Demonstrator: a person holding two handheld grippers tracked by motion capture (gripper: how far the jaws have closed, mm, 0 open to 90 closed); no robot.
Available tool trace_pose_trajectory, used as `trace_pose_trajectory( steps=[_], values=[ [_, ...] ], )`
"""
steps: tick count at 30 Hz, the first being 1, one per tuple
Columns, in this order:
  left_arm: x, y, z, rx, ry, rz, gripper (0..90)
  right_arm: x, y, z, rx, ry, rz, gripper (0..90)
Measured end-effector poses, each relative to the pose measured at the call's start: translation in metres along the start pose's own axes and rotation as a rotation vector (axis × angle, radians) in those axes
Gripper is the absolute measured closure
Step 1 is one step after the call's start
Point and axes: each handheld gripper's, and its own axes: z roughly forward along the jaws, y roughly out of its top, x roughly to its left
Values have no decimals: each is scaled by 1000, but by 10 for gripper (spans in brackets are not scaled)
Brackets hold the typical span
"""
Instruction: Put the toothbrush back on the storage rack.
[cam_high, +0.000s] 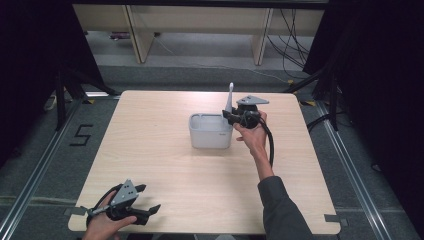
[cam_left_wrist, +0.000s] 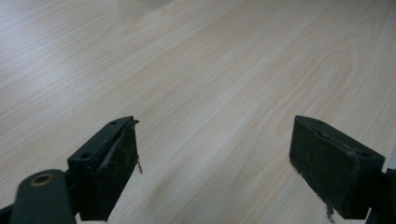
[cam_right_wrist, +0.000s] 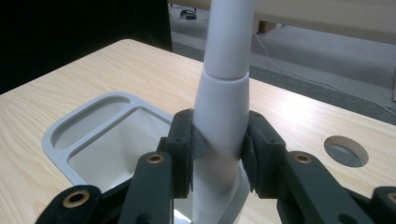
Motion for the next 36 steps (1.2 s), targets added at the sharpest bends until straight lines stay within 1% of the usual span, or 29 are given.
trace_pose_trajectory(
  steps=[1, 2, 3, 4, 5, 6, 7, 8, 11, 12, 13, 14, 15, 16, 19, 20, 23, 24, 26, 28, 29, 30, 31, 32, 33, 34, 36],
  values=[
    [0, 0, 0, 3, -1, 0, 148, 0, 0, -1, 6, -6, 5, 665],
    [0, 0, 0, 2, 0, 1, 147, -2, -2, 0, -4, -17, -31, 666],
    [0, 0, 0, 1, 0, 1, 147, -2, -2, 0, -4, -17, -31, 666],
    [0, 0, 0, 1, 0, 1, 148, -1, -2, 1, 6, -2, -21, 666],
    [0, 0, 0, 1, 0, 1, 148, -1, -3, 1, 10, 1, -19, 666],
    [0, 0, 0, 2, 0, 1, 148, -1, -3, 1, 14, -9, -37, 667],
    [0, 0, 0, 2, 0, 1, 148, -1, -3, 1, 14, -9, -37, 667],
    [0, 0, 0, 2, 0, 1, 148, 1, -3, 3, 16, 2, -24, 668],
    [0, 0, 0, 2, 0, 2, 148, 1, -3, 2, 22, -7, -34, 670],
    [0, 0, 0, 2, -1, 2, 148, 1, -3, 2, 17, 0, -23, 685],
    [0, 0, 0, 2, -1, 2, 147, 1, -3, 2, 17, 0, -23, 685],
    [0, 0, 0, 2, 0, 2, 148, 0, -2, 2, -5, 0, -30, 691],
    [0, 0, 0, 2, 0, 2, 148, 0, -2, 2, -5, 0, -30, 691],
    [0, 0, 0, 9, 0, 3, 148, 2, -1, 0, -8, 7, -7, 696],
    [-1, 0, 0, 4, 3, -3, 148, 3, 0, -1, -7, 19, -14, 694],
    [0, 0, 0, 9, 4, 4, 148, 4, -1, -1, -4, 10, -6, 691],
    [-1, 0, 0, 8, 4, 4, 147, 3, -1, -1, 6, 12, -11, 686],
    [0, 0, 0, 7, 2, 4, 148, 3, -1, 0, -2, 17, -17, 674],
    [0, 0, 0, 10, -1, 4, 148, 2, -1, 0, 3, 17, -23, 665],
    [0, 0, 0, 10, 0, 4, 147, 3, -1, 0, 0, 6, -20, 623],
    [0, 0, 0, 9, 0, 4, 147, 3, -1, 0, 0, 6, -20, 623],
    [0, 0, -1, 11, 0, 6, 148, 4, -1, 0, 1, 4, -8, 605],
    [0, 0, -1, 10, 0, 5, 148, 4, -1, 0, -3, 4, -12, 592],
    [0, 0, -1, 10, 1, 6, 148, 5, -1, -1, -5, 7, -6, 572],
    [0, 0, -1, 10, 1, 6, 148, 5, -1, -1, -5, 7, -6, 572],
    [0, 0, -1, 10, 0, 7, 148, 4, 0, -2, -5, 1, -19, 555],
    [0, 0, 0, 9, 0, 4, 148, 4, 0, -4, 2, -5, -25, 539]
  ],
)
